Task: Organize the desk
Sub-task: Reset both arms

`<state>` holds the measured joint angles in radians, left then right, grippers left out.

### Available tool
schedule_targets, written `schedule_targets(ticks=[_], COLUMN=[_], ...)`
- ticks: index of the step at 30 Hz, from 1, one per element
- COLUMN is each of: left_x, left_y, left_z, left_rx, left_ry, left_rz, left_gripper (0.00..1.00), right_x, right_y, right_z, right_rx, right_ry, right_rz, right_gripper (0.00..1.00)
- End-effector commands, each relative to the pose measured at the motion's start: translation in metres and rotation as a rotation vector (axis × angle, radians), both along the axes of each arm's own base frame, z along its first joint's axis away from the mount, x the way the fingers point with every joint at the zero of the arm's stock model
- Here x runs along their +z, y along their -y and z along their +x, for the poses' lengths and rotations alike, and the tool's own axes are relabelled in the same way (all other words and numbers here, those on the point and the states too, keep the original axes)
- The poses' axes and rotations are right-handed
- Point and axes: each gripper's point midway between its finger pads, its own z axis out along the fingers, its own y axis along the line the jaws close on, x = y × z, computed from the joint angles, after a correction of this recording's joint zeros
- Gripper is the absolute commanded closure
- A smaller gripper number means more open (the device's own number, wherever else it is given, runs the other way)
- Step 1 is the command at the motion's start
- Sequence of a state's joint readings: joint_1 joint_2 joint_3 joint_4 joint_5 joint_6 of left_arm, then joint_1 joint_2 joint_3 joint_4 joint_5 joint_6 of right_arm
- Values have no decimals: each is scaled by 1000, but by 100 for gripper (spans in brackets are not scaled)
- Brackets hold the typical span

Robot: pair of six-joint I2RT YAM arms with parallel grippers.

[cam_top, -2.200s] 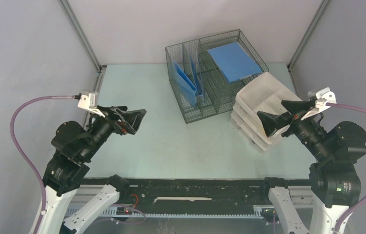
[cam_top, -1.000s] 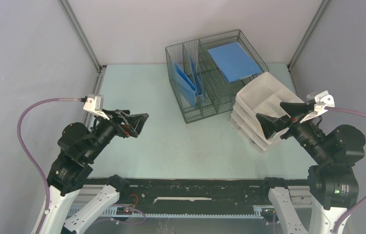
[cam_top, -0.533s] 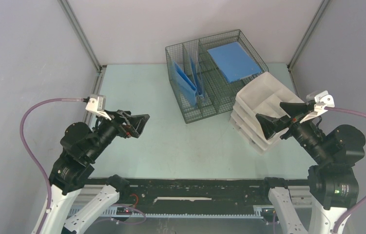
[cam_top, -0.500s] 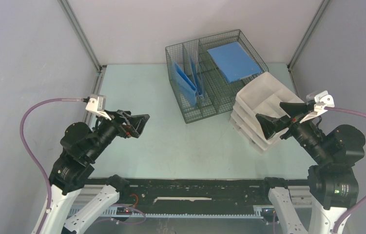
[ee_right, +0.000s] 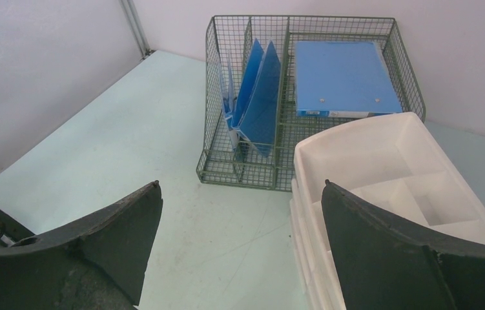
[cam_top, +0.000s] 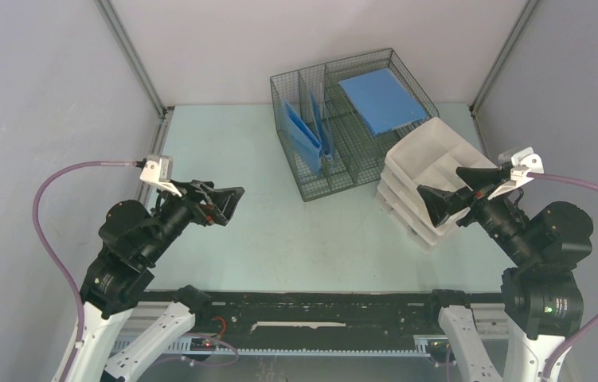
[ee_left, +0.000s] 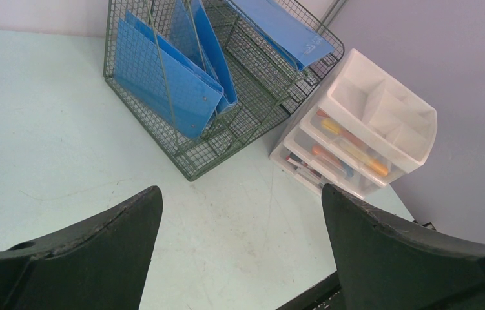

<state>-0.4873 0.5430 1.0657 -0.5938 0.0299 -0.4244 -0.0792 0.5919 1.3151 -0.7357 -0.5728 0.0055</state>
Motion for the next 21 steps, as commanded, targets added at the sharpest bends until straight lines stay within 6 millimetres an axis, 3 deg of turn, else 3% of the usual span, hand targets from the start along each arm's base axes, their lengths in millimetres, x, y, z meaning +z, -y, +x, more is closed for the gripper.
schedule_targets(ticks=[1, 21], left_x=[1, -2], left_y=[-3, -4], left_z=[3, 4], left_rx=[14, 21], left_ry=[27, 23], left_rz=[14, 20], left_gripper=[0, 0], right_x=[8, 7], right_y=[4, 4], right_z=[2, 3], right_rx=[-24, -30], right_ry=[34, 20], right_rz=[2, 19], right_gripper=[0, 1])
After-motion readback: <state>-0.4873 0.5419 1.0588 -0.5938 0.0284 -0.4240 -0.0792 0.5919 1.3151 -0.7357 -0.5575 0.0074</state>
